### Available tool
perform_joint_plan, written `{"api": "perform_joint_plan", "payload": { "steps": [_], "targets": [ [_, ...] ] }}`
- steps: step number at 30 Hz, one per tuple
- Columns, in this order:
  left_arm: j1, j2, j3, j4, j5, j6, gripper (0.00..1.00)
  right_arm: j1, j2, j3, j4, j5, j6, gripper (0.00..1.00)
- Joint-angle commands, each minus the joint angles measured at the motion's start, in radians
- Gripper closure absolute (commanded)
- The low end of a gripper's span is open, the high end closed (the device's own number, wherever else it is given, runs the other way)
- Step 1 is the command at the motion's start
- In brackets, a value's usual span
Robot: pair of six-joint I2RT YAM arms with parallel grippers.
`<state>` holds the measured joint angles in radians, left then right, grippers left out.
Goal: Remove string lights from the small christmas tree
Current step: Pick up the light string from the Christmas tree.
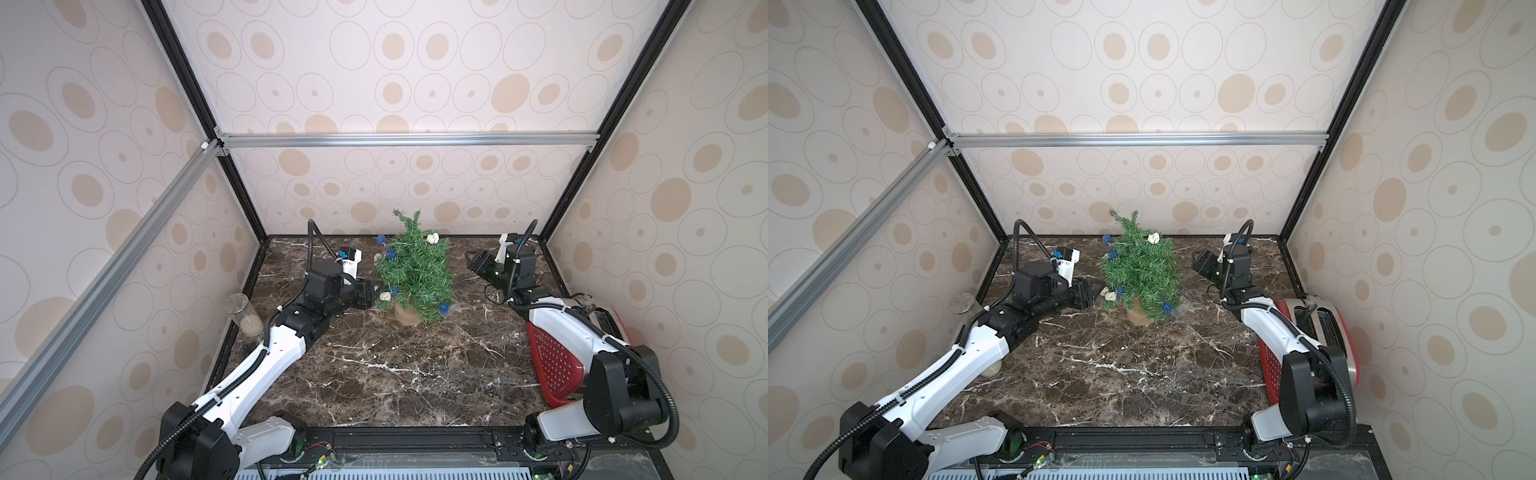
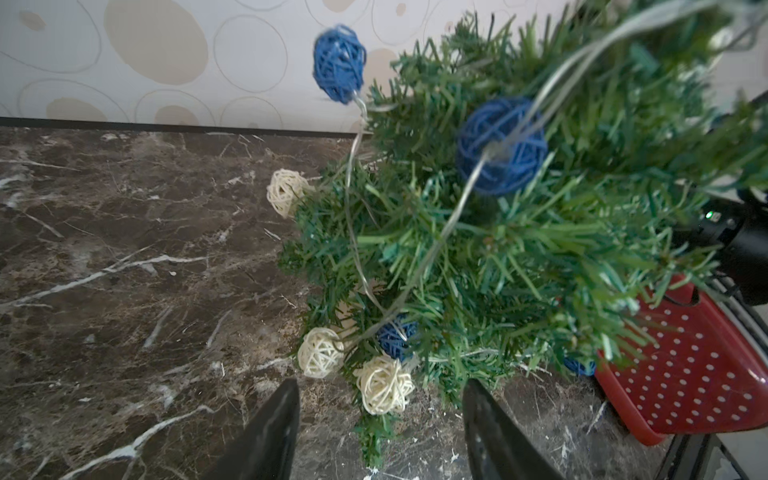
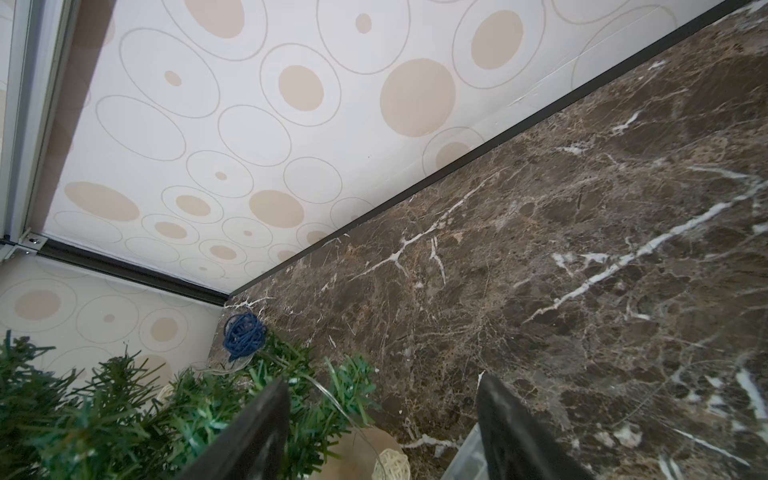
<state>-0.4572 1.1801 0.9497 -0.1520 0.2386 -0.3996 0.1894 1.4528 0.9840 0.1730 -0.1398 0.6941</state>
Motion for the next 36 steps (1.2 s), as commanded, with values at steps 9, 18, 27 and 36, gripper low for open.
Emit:
{"api": "perform_joint_plan", "payload": {
  "steps": [9, 18, 27, 36],
  "targets": [
    [-0.008, 0.066, 0.047, 0.076, -0.126, 0.069, 0.49, -0.004, -0.005, -0.021, 0.027, -0.036, -0.013, 0.27],
    [-0.013, 0.112, 0.061, 0.157, -0.061, 0.082, 0.66, -0.008, 0.003, -0.021, 0.025, -0.044, -0.013, 0.27],
    [-0.014, 0.054, 0.063, 0.132, -0.073, 0.099, 1.00, -0.020, 0.004, -0.028, 0.027, -0.046, 0.003, 0.26],
    [-0.014, -0.015, 0.117, -0.038, -0.154, 0.109, 1.00, -0.023, 0.003, -0.031, 0.029, -0.050, 0.013, 0.26]
  ]
}}
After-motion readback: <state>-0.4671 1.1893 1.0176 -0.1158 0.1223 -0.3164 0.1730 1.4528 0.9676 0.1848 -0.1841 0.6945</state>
